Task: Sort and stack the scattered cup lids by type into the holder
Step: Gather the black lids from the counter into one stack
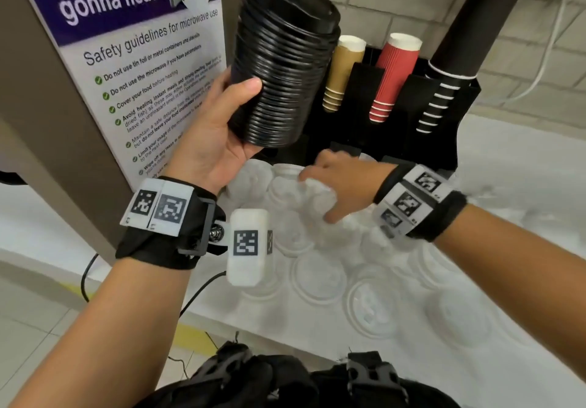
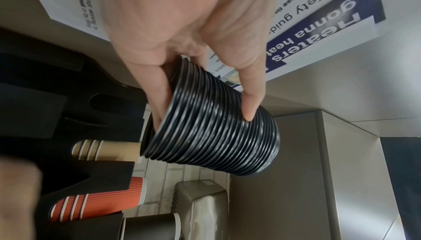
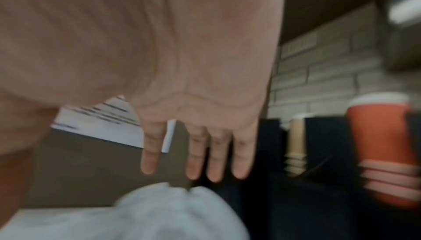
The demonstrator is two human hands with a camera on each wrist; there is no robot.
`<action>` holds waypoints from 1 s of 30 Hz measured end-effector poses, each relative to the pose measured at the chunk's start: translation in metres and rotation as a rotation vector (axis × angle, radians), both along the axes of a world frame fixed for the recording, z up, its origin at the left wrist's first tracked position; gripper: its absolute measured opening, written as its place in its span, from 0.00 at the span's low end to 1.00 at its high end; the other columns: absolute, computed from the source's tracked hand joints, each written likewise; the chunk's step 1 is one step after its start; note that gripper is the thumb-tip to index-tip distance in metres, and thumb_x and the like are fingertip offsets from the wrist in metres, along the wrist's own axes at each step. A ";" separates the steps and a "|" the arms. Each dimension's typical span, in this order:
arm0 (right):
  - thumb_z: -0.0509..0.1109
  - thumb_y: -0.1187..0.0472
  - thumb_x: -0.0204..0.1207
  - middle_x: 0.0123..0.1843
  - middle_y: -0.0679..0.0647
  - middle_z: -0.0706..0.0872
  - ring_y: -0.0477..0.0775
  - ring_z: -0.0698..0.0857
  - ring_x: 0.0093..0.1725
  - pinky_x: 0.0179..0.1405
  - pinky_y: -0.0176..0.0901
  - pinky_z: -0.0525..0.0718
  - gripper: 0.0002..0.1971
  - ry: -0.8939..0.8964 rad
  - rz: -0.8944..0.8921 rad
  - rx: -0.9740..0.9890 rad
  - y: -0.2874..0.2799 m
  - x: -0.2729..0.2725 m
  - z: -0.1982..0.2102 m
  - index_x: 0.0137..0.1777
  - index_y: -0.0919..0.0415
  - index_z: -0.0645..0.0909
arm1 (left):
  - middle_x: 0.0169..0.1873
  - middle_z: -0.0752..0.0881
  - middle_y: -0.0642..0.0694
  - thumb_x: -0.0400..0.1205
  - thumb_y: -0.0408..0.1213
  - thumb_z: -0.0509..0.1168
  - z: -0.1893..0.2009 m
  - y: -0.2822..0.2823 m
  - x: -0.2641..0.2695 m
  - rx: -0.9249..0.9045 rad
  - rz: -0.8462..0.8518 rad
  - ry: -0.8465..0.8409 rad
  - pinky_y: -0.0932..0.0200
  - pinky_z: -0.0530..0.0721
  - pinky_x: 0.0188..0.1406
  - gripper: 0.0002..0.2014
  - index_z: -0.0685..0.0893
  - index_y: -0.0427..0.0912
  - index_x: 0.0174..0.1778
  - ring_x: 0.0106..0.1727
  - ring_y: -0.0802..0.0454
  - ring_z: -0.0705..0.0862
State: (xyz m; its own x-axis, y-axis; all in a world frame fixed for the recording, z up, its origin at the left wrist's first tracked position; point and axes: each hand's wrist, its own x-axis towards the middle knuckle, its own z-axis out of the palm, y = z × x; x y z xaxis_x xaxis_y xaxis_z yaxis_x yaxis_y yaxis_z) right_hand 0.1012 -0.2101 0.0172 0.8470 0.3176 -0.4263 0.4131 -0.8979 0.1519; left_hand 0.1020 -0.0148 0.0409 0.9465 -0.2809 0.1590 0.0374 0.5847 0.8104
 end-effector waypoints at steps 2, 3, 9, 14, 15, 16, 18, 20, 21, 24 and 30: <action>0.80 0.48 0.66 0.70 0.54 0.70 0.58 0.71 0.68 0.69 0.55 0.75 0.40 0.096 0.183 0.255 0.034 -0.015 -0.014 0.77 0.49 0.68 | 0.64 0.83 0.43 0.78 0.37 0.64 -0.001 -0.003 0.000 -0.004 -0.007 0.005 0.48 0.88 0.50 0.29 0.68 0.39 0.78 0.66 0.44 0.84; 0.80 0.49 0.67 0.67 0.52 0.72 0.55 0.73 0.65 0.70 0.53 0.74 0.38 0.160 0.249 0.303 0.052 -0.023 -0.024 0.76 0.53 0.71 | 0.64 0.83 0.43 0.79 0.36 0.64 -0.002 -0.004 0.000 -0.007 -0.010 0.006 0.48 0.88 0.50 0.29 0.68 0.39 0.78 0.66 0.44 0.84; 0.76 0.56 0.74 0.77 0.61 0.70 0.61 0.70 0.76 0.75 0.52 0.69 0.34 0.251 0.316 -0.026 0.089 -0.036 -0.075 0.78 0.63 0.68 | 0.68 0.80 0.40 0.80 0.36 0.63 -0.005 -0.003 0.001 -0.010 -0.019 0.004 0.49 0.88 0.51 0.31 0.66 0.38 0.81 0.69 0.42 0.82; 0.76 0.47 0.70 0.78 0.55 0.63 0.56 0.65 0.72 0.77 0.58 0.63 0.41 0.204 0.390 0.111 0.081 -0.037 -0.053 0.81 0.50 0.62 | 0.64 0.83 0.44 0.80 0.36 0.63 -0.006 -0.001 0.001 -0.014 -0.015 0.010 0.50 0.88 0.49 0.26 0.70 0.39 0.76 0.65 0.45 0.85; 0.78 0.47 0.67 0.73 0.56 0.66 0.55 0.66 0.67 0.74 0.58 0.66 0.41 0.192 0.329 0.228 0.072 -0.034 -0.043 0.79 0.49 0.64 | 0.62 0.84 0.44 0.81 0.36 0.63 -0.006 -0.001 0.002 -0.020 -0.015 0.012 0.51 0.88 0.49 0.25 0.71 0.40 0.75 0.64 0.46 0.85; 0.79 0.46 0.64 0.69 0.56 0.69 0.56 0.68 0.65 0.70 0.57 0.69 0.42 0.175 0.277 0.316 0.060 -0.030 -0.034 0.78 0.46 0.65 | 0.61 0.84 0.44 0.81 0.36 0.63 -0.006 0.000 0.002 -0.026 -0.012 0.014 0.51 0.88 0.48 0.24 0.71 0.40 0.75 0.63 0.46 0.85; 0.79 0.43 0.60 0.65 0.55 0.72 0.60 0.70 0.65 0.61 0.53 0.72 0.43 0.135 0.192 0.287 0.028 -0.016 -0.018 0.76 0.37 0.63 | 0.63 0.83 0.43 0.82 0.35 0.62 -0.005 0.001 0.002 -0.034 -0.011 0.008 0.51 0.88 0.49 0.26 0.69 0.38 0.77 0.64 0.45 0.85; 0.78 0.41 0.60 0.66 0.56 0.70 0.62 0.69 0.66 0.56 0.52 0.69 0.44 0.058 0.067 0.047 -0.005 -0.004 -0.006 0.76 0.33 0.59 | 0.66 0.82 0.42 0.82 0.35 0.61 -0.003 0.000 0.002 -0.039 -0.016 -0.001 0.50 0.88 0.50 0.28 0.67 0.37 0.80 0.66 0.44 0.84; 0.78 0.41 0.60 0.68 0.56 0.69 0.62 0.67 0.67 0.58 0.53 0.69 0.47 0.019 0.019 -0.085 -0.015 -0.001 -0.004 0.77 0.35 0.56 | 0.66 0.81 0.42 0.83 0.35 0.61 -0.003 0.000 0.001 -0.038 -0.017 -0.005 0.50 0.87 0.51 0.28 0.66 0.37 0.80 0.66 0.44 0.84; 0.78 0.37 0.60 0.74 0.54 0.64 0.60 0.65 0.72 0.67 0.59 0.69 0.50 -0.028 0.013 -0.100 -0.005 0.007 -0.008 0.80 0.38 0.56 | 0.67 0.81 0.41 0.82 0.36 0.62 -0.004 0.000 0.001 -0.030 -0.026 -0.014 0.48 0.87 0.52 0.27 0.67 0.39 0.79 0.69 0.42 0.82; 0.75 0.40 0.68 0.74 0.54 0.68 0.61 0.69 0.72 0.66 0.59 0.71 0.39 0.051 0.212 0.100 0.088 0.023 -0.061 0.78 0.35 0.61 | 0.61 0.86 0.44 0.80 0.36 0.64 -0.006 -0.001 0.003 -0.032 -0.021 0.007 0.49 0.88 0.50 0.22 0.74 0.43 0.71 0.65 0.44 0.85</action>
State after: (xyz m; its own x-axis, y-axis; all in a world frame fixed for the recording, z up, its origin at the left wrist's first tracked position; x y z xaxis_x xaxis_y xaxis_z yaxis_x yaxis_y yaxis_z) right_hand 0.1242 -0.1223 -0.0436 0.7352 0.5287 -0.4242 0.5987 -0.8000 0.0406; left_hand 0.1045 -0.0159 0.0350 0.9415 -0.2958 0.1617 0.0556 0.6094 0.7909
